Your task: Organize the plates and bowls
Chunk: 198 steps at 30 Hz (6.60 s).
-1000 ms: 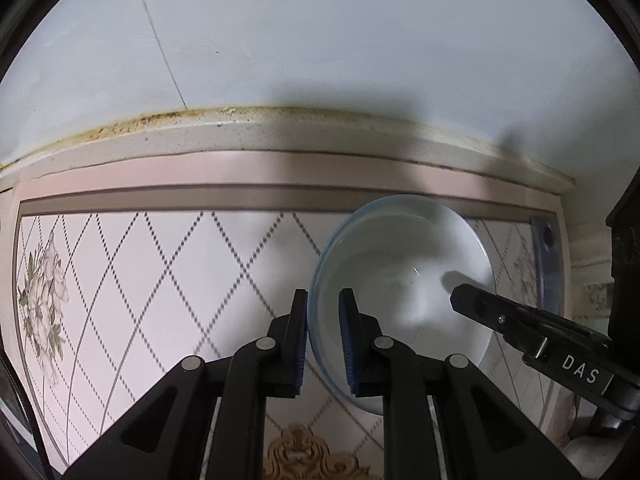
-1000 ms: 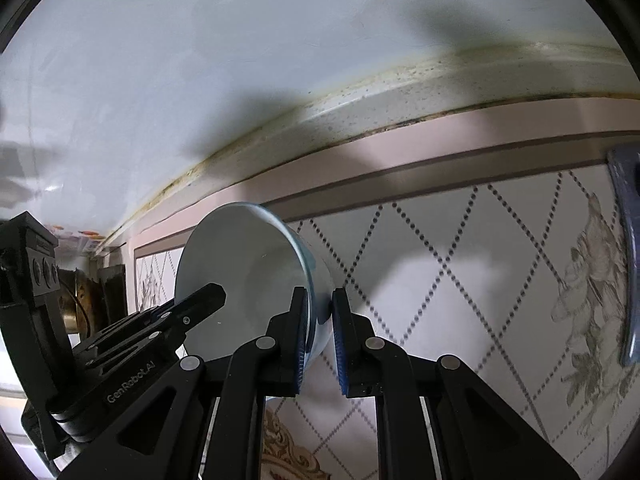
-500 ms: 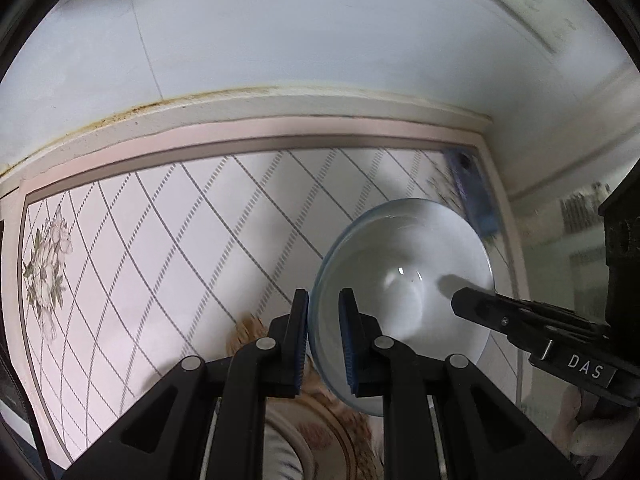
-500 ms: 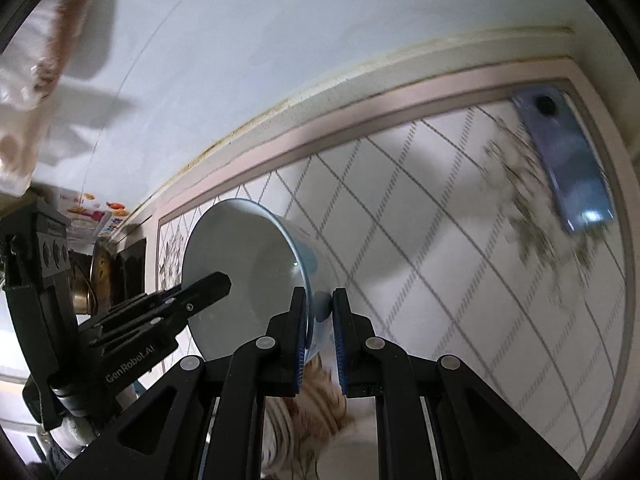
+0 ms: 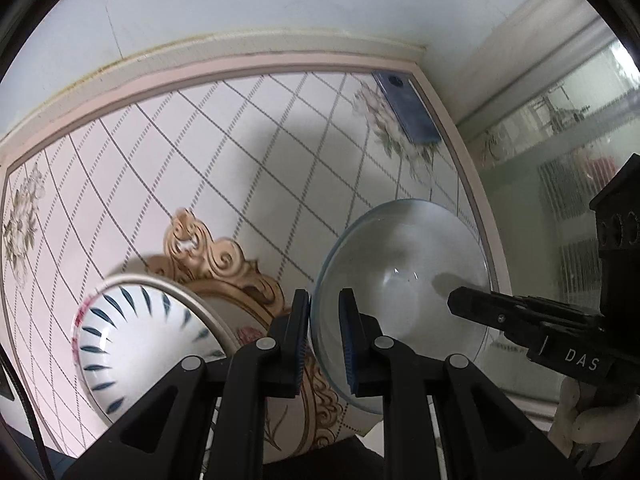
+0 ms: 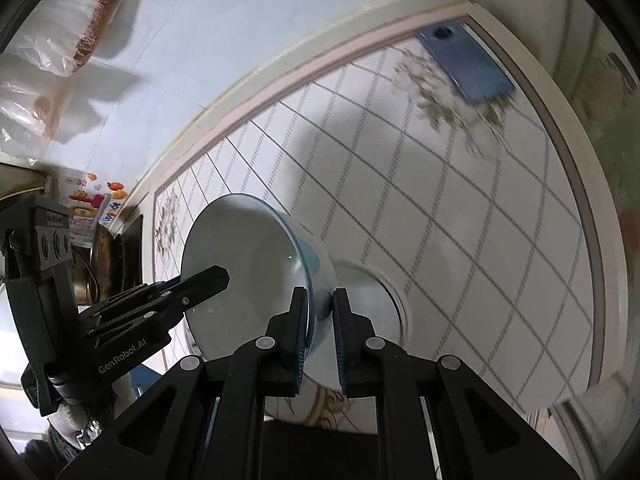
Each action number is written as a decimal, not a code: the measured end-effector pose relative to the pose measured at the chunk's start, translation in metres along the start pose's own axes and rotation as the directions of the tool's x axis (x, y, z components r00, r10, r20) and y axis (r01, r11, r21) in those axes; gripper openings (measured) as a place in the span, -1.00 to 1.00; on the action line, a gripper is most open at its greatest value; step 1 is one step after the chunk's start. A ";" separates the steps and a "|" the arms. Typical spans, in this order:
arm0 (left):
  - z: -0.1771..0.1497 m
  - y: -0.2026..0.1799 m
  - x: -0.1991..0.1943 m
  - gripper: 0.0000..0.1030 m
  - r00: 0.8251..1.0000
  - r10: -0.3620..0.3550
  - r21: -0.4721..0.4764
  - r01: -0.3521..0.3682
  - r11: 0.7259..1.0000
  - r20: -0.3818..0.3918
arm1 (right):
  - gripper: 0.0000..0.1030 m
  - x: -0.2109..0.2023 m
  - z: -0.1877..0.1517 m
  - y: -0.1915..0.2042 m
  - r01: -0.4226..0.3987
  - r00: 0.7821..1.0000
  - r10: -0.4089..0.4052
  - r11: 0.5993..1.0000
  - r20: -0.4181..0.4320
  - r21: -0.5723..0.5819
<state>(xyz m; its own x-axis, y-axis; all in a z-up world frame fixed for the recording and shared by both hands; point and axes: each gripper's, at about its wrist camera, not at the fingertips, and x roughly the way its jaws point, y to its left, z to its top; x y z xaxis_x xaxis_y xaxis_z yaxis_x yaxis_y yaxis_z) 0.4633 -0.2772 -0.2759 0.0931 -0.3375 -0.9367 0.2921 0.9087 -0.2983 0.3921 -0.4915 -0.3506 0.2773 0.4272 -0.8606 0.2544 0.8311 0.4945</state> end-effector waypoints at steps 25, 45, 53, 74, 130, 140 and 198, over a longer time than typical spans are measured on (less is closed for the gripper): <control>-0.017 -0.018 0.052 -0.74 0.989 0.130 0.100 -0.122 0.987 -0.073 | -0.67 0.037 -0.023 -0.041 0.026 0.997 -0.020 0.997 -0.072 0.078; -0.028 -0.024 -0.039 -0.38 0.998 0.065 0.127 -0.068 0.990 0.027 | 0.62 -0.032 -0.036 0.012 0.166 0.985 -0.164 0.985 0.052 -0.041; -0.033 -0.020 -0.081 0.55 0.994 0.050 0.125 -0.063 0.990 0.099 | 0.80 -0.062 -0.057 0.038 0.208 0.975 -0.201 0.975 0.094 -0.078; -0.038 -0.015 -0.083 0.94 0.995 0.022 0.095 -0.032 0.995 0.101 | 0.95 -0.099 -0.064 0.043 0.235 0.956 -0.219 0.970 0.197 -0.066; -0.008 0.063 0.033 -0.27 0.989 -0.110 -0.234 0.084 0.969 -0.098 | 0.03 0.115 -0.007 -0.012 -0.249 0.957 0.267 0.957 -0.112 0.149; -0.034 0.144 -0.016 -0.27 0.999 -0.048 -0.395 0.040 0.918 -0.009 | 0.03 0.145 0.011 0.080 -0.307 0.925 0.299 0.952 -0.237 0.003; -0.150 0.167 -0.136 -0.25 0.923 0.285 -0.242 -0.225 0.944 0.257 | 0.56 0.068 -0.109 0.196 0.056 0.994 -0.033 0.973 0.107 -0.224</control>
<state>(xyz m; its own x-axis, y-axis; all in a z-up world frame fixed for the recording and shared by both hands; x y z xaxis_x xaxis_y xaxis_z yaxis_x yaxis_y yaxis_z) 0.3567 -0.0431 -0.2259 0.4144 -0.1155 -0.9028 0.0249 0.9930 -0.1156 0.3600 -0.2606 -0.3249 0.3659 0.3590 -0.8586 0.0561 0.9124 0.4054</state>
